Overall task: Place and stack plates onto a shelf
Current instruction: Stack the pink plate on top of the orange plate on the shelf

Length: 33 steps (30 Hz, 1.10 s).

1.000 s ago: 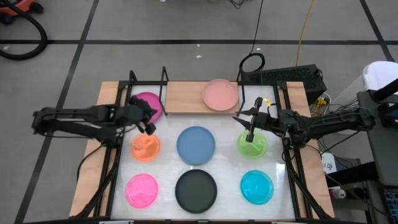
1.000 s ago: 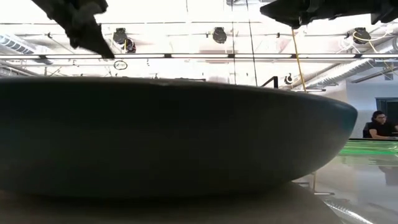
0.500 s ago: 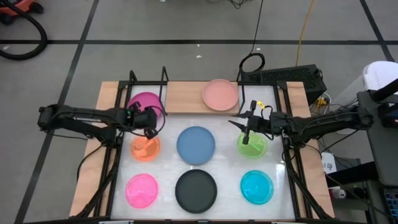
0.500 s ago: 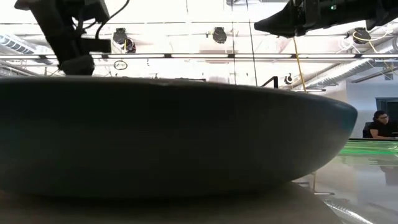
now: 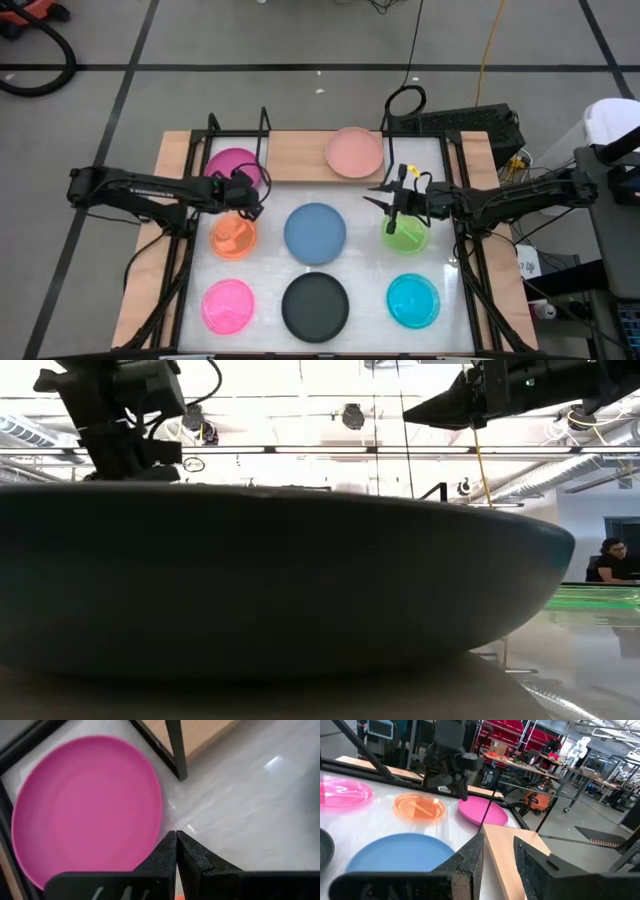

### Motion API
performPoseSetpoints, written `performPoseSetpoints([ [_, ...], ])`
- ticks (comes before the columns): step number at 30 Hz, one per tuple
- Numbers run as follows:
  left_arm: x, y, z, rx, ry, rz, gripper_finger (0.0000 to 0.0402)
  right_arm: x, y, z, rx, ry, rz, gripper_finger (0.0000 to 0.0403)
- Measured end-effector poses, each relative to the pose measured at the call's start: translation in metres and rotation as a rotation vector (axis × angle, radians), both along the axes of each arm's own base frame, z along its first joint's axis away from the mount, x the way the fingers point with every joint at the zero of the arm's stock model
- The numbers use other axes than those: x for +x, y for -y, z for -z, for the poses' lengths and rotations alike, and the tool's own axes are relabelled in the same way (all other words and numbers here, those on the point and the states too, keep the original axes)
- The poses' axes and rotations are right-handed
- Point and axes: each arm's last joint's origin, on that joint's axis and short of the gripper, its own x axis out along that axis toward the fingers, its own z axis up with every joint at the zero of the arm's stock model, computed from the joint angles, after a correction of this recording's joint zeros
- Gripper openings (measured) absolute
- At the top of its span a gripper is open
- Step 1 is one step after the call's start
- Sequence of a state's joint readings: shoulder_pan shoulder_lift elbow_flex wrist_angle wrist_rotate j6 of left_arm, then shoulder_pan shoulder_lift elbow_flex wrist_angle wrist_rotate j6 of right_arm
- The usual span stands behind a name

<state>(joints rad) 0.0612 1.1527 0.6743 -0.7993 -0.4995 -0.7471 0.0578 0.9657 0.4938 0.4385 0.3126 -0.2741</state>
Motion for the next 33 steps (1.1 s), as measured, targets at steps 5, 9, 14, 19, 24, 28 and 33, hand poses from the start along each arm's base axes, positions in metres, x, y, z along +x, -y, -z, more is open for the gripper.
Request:
performPoseSetpoints([
  [5,0.006,-0.001,0.012,-0.007,-0.043,-0.052,0.0012,0.000,0.000,0.000,0.000,0.000,0.000,0.0089],
  [9,0.010,-0.002,0.021,-0.011,-0.093,-0.060,0.0012,0.000,0.000,0.000,0.000,-0.002,0.000,0.0089],
  [14,0.011,-0.007,0.028,-0.029,-0.126,-0.113,0.0012,0.000,0.000,0.000,0.000,-0.003,0.000,0.0089],
  [19,0.009,-0.013,0.028,-0.049,-0.135,-0.127,0.0026,0.000,0.000,0.000,0.000,-0.003,0.000,0.0089],
  [24,0.008,-0.017,0.028,-0.065,-0.152,-0.105,0.0073,0.000,0.000,0.000,0.003,-0.002,0.000,0.0089],
  [28,0.009,-0.017,0.028,-0.065,-0.157,-0.095,0.0100,0.000,0.000,0.000,0.011,0.000,0.001,0.0089],
  [33,0.010,-0.017,0.030,-0.067,-0.162,-0.096,0.0104,0.000,0.000,0.001,0.011,0.000,0.001,0.0089],
])
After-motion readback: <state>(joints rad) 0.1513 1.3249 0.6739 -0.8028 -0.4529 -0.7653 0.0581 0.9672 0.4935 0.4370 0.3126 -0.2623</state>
